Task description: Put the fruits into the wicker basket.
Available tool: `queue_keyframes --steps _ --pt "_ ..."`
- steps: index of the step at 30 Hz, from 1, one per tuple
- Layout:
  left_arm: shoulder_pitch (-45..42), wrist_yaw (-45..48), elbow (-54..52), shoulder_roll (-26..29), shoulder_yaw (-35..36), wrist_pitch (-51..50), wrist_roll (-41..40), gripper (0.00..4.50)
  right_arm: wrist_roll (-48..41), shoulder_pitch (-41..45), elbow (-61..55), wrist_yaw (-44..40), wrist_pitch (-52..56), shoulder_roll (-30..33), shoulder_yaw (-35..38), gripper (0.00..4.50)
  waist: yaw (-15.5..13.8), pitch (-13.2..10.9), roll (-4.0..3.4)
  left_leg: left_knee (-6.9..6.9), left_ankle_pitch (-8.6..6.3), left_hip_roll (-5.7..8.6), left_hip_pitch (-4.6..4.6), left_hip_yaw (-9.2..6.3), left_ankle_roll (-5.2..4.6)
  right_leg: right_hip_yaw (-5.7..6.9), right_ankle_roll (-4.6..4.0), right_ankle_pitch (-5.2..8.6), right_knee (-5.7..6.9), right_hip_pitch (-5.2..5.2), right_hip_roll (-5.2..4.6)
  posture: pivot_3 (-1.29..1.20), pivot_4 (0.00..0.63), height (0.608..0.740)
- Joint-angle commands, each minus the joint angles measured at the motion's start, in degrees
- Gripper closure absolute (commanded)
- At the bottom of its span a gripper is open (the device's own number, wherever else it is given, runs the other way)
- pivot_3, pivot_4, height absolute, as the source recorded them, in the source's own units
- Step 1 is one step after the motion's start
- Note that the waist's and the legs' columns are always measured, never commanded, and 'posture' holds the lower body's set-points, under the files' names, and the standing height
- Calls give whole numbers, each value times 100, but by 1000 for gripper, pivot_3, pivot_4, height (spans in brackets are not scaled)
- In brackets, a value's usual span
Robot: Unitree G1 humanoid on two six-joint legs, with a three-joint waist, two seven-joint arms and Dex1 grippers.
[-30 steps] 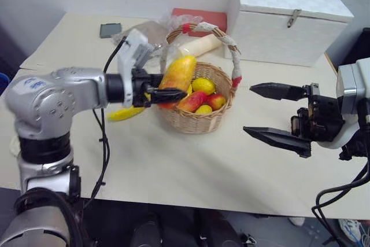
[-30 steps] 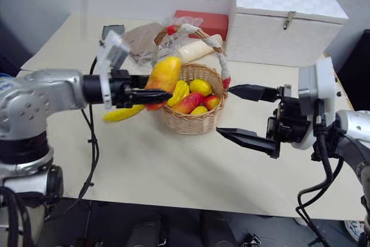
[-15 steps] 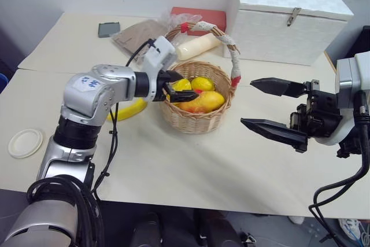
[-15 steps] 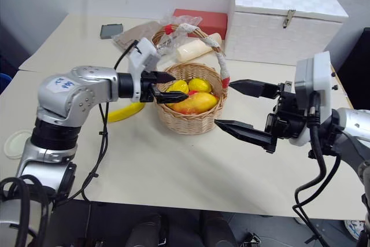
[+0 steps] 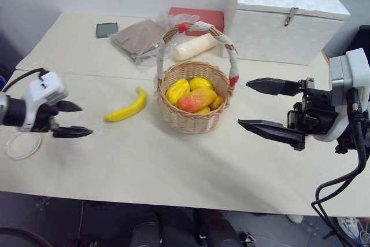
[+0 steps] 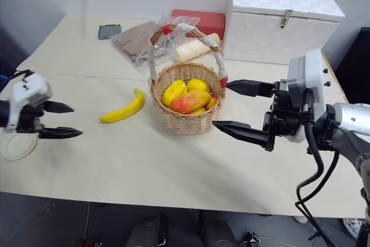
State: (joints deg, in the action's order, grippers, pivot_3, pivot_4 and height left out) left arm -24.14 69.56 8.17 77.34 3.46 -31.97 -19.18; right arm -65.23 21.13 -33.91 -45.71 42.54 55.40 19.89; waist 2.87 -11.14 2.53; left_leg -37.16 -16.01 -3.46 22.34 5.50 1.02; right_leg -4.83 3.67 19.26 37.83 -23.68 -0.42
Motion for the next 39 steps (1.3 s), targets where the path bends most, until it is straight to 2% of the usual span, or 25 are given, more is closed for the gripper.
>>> queue_keyframes --steps 1,6,13,18,21,24,30,31,34,35,39 --pt "-394 -24 436 -188 -39 353 271 19 -3 31 -65 -31 -82 -6 61 0 -15 0 0 0 0 -1 4 -1 -1 2 0 0 -1 -1 0 0 150 740" --pt "-1405 -56 936 -1148 -514 475 536 19 0 52 -25 -43 -79 0 65 0 -81 0 0 -6 -1 1 10 1 -7 5 8 -5 1 -1 4 0 150 740" --pt "-2274 -474 2174 -2466 -1495 1302 1664 19 250 -69 -21 -175 -178 -38 -59 0 -82 0 1 -17 -2 -2 12 9 -8 -7 21 -12 6 -4 19 0 150 740" --pt "-2958 -792 3292 -3230 -1614 1871 2031 19 298 -85 -10 -210 -186 -76 -51 0 -112 0 1 -28 -2 -10 22 8 -8 -7 23 -12 11 -12 27 0 150 740" --pt "-3203 -705 3690 -3444 -1682 2048 2193 19 277 -94 -24 -182 -184 -96 -30 0 -106 0 1 -38 -2 -9 29 6 -8 -7 29 -16 11 -12 27 0 150 740" --pt "-3340 -650 3977 -3510 -1681 2100 2317 610 256 -116 -44 -159 -178 -110 -9 0 -90 0 1 -43 -4 -9 30 13 -11 -13 35 -19 12 -13 27 0 150 740" --pt "-3304 -608 4041 -3450 -1594 2110 2450 2472 216 -145 -65 -135 -179 -121 20 0 -97 1 1 -51 -4 -11 30 9 -11 -11 35 -19 20 -12 28 0 150 740" --pt "-3201 -571 3863 -3371 -1533 2035 2409 2889 220 -135 -50 -147 -188 -125 14 0 -95 1 1 -54 -4 -11 30 9 -11 -11 35 -19 22 -12 28 0 150 740" --pt "-2708 -274 2981 -3012 -1335 1750 2195 3751 210 -139 -52 -165 -197 -131 32 0 -35 1 1 -55 -4 -13 30 10 -11 -14 35 -19 24 -12 28 0 150 740" --pt "-2469 -152 2576 -2826 -1228 1607 2107 3947 197 -149 -58 -167 -194 -132 50 0 -8 1 1 -50 -4 -15 30 11 -11 -14 35 -19 24 -12 28 0 150 740" --pt "-1214 462 691 -1808 -608 1036 1575 3947 147 -247 -82 -211 -191 -108 162 0 57 1 1 -40 -3 -21 29 7 -8 -12 33 -18 21 -14 26 0 150 740"
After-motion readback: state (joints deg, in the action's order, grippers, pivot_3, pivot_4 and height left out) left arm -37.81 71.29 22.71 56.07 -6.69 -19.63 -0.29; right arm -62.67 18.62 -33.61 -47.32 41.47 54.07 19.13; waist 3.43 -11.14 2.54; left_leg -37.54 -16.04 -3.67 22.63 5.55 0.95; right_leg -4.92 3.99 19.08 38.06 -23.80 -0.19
